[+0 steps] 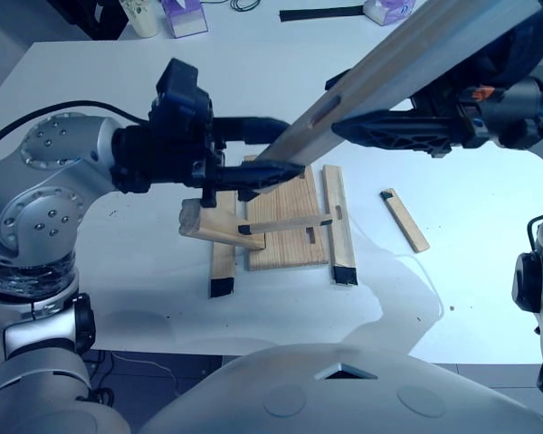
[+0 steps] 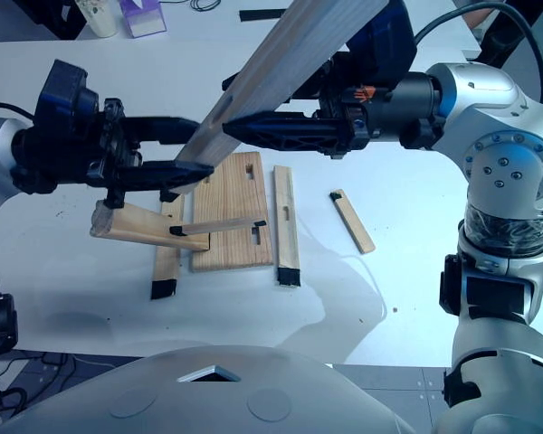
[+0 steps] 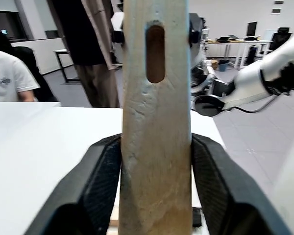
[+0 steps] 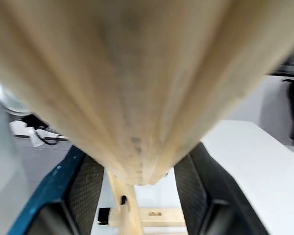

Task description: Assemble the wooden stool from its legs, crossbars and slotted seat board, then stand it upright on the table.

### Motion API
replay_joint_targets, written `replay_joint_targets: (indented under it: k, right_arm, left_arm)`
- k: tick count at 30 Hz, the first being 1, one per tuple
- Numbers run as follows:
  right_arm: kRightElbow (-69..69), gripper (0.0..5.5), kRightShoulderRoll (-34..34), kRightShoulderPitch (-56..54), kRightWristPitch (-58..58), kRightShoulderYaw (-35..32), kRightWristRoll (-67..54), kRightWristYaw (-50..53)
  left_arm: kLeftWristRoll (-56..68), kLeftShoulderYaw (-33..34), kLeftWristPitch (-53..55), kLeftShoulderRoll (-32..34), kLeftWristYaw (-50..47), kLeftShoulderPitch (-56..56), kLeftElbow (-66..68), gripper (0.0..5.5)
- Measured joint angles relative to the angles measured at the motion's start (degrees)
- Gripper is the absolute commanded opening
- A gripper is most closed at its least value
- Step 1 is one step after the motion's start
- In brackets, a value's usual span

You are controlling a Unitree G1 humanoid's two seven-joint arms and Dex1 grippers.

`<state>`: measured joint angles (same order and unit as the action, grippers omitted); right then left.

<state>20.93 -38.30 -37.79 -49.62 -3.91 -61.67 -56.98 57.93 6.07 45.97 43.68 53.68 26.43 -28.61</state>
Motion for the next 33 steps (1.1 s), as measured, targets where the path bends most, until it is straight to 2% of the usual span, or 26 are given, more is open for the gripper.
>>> replay_joint_targets:
  k: [4,9,16,25,33]
  right_arm:
    - [-0.8,2.01,0.5,0.1,2.2,-0.5,3.1,1.3]
    - [-1.9,2.01,-1.4,1.2,8.7,0.6,10.9,-2.8]
    - [-6.3,2.01,-5.8,8.5,21.5,2.2,25.0,-8.7]
    - [-5.0,2.01,-9.2,23.6,29.5,3.8,31.4,-14.7]
    - [-1.6,2.01,-8.6,27.9,31.1,6.0,32.6,-14.7]
  left_arm:
    - [-3.3,-1.0,-1.7,-1.6,-2.3,1.3,3.0,3.55]
    - [-6.2,-0.3,-3.2,-0.4,-0.8,1.7,7.1,3.55]
    - [-16.5,1.8,-11.8,4.4,4.6,-1.2,18.3,3.55]
    - [-32.5,0.3,-28.0,9.5,11.8,-17.6,24.4,3.55]
    - [-35.1,-1.4,-32.2,10.1,16.6,-24.3,22.3,3.55]
